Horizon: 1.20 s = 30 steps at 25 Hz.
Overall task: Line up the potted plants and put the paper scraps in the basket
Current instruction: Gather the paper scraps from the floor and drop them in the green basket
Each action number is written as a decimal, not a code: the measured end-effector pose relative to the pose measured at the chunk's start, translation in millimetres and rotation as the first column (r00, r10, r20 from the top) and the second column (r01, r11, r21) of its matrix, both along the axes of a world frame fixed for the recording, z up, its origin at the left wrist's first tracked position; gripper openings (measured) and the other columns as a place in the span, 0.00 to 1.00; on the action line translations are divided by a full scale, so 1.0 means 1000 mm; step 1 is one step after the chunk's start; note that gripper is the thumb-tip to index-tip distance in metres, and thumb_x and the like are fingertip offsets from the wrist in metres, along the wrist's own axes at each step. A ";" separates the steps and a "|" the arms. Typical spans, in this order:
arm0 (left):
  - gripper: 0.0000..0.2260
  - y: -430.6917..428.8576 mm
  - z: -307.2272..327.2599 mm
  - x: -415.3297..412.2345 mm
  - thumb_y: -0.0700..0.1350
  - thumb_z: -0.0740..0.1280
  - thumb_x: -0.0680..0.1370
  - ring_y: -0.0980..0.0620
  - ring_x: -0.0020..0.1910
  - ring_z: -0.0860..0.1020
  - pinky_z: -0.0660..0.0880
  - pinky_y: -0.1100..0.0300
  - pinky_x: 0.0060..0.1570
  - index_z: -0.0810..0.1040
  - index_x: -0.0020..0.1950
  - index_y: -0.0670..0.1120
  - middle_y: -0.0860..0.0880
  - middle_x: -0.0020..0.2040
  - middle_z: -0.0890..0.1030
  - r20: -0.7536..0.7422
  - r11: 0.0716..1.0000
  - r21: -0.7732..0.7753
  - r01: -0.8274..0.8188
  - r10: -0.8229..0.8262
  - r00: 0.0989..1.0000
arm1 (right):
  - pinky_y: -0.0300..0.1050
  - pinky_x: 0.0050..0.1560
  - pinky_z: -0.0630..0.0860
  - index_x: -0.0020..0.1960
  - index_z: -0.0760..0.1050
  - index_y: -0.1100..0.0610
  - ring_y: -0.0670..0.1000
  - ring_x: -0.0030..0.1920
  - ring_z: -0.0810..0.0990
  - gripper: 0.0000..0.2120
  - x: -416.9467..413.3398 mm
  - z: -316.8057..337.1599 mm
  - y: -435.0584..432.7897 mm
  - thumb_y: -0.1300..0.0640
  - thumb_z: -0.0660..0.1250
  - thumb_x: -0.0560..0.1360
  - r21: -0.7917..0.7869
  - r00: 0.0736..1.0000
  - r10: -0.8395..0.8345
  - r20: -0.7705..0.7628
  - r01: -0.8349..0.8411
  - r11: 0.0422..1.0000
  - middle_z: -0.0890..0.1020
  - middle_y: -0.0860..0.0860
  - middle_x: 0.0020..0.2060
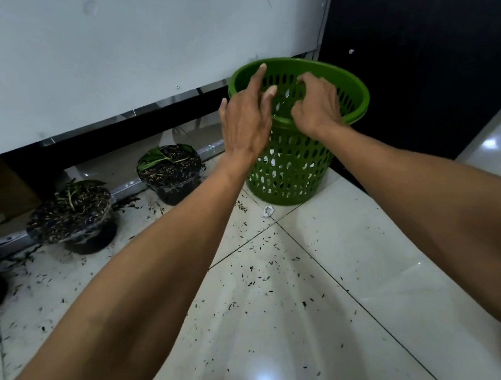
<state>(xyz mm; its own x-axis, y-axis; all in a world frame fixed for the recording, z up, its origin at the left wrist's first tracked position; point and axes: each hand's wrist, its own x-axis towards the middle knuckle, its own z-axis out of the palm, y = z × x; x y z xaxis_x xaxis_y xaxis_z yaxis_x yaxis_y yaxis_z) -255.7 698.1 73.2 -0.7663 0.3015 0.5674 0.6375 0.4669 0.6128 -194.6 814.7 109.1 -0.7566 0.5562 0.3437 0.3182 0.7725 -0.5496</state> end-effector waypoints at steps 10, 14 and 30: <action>0.18 -0.112 -0.066 0.021 0.48 0.61 0.80 0.42 0.61 0.76 0.73 0.41 0.62 0.73 0.68 0.45 0.41 0.62 0.78 0.269 0.942 -0.332 -0.036 0.132 0.954 | 0.41 0.35 0.75 0.54 0.76 0.60 0.53 0.43 0.75 0.10 0.031 -0.059 -0.056 0.68 0.62 0.75 0.595 0.911 0.402 0.090 -0.373 0.712 0.77 0.55 0.45; 0.18 -0.147 -0.109 0.020 0.41 0.65 0.76 0.43 0.58 0.78 0.78 0.46 0.57 0.76 0.66 0.46 0.43 0.61 0.80 0.399 0.873 -0.487 -0.027 0.250 0.882 | 0.46 0.44 0.76 0.55 0.78 0.62 0.55 0.47 0.78 0.10 0.026 -0.114 -0.054 0.66 0.65 0.75 0.359 0.819 0.315 0.480 -0.511 0.781 0.80 0.57 0.50; 0.33 -0.130 -0.207 -0.027 0.59 0.75 0.69 0.44 0.74 0.63 0.65 0.37 0.67 0.71 0.72 0.57 0.47 0.73 0.67 0.525 0.707 -0.697 0.119 0.389 0.757 | 0.49 0.53 0.78 0.55 0.80 0.66 0.59 0.53 0.80 0.15 -0.060 -0.257 -0.082 0.75 0.62 0.73 0.269 0.851 0.289 0.438 -0.431 0.862 0.81 0.62 0.53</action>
<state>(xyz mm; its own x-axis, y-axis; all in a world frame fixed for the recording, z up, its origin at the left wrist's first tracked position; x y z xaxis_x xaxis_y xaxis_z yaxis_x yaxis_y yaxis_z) -282.9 568.5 -133.4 -0.9088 0.2496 -0.3345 0.1444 0.9400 0.3090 -255.0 732.7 -148.4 -0.9867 0.1172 0.1128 0.1030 0.9869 -0.1243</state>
